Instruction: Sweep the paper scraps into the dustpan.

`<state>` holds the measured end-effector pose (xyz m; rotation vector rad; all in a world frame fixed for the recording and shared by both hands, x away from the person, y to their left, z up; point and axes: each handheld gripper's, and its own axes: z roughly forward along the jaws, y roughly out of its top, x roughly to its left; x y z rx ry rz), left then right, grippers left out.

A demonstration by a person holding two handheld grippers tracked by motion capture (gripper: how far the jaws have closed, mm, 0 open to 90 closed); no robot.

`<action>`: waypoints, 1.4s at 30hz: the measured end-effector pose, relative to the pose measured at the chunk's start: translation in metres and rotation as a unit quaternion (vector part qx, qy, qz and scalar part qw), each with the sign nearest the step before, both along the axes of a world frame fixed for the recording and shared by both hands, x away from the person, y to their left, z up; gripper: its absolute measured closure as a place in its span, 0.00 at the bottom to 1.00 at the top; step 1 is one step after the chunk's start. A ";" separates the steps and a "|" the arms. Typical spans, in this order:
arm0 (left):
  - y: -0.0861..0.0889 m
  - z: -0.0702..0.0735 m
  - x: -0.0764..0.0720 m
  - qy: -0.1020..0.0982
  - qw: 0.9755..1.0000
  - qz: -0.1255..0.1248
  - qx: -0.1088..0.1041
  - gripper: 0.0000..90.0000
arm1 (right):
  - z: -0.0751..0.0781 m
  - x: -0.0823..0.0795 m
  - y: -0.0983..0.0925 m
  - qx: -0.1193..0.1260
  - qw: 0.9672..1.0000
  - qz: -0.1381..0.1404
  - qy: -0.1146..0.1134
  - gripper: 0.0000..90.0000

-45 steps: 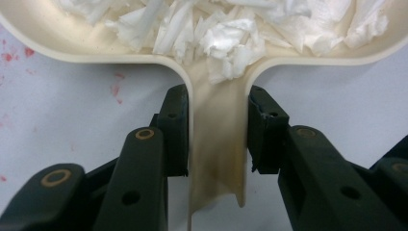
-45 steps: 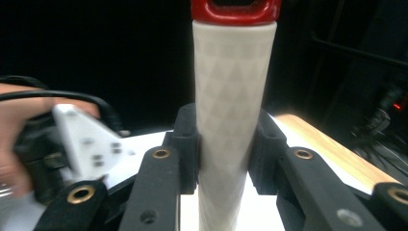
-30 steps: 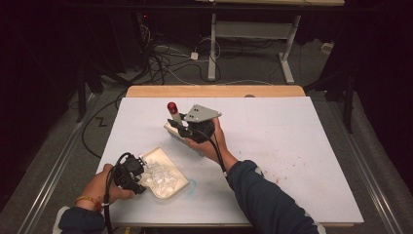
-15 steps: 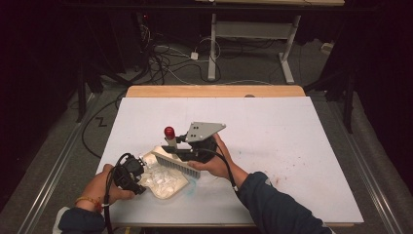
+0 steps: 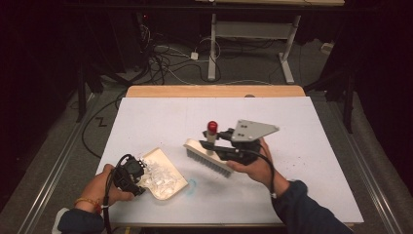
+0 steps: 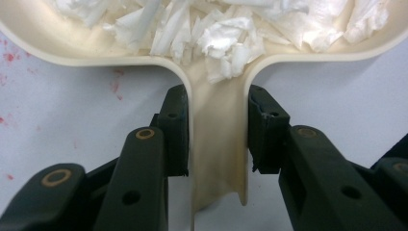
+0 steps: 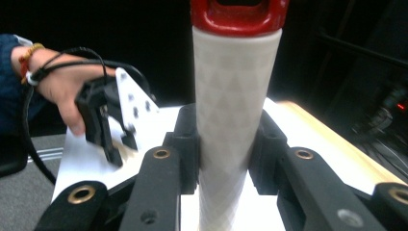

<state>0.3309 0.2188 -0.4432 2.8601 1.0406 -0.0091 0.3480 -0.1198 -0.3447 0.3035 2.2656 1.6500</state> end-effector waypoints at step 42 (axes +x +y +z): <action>-0.010 0.000 -0.001 -0.008 1.000 -0.020 0.011 0.70 | -0.007 0.004 0.031 0.021 0.999 -0.004 0.024 0.78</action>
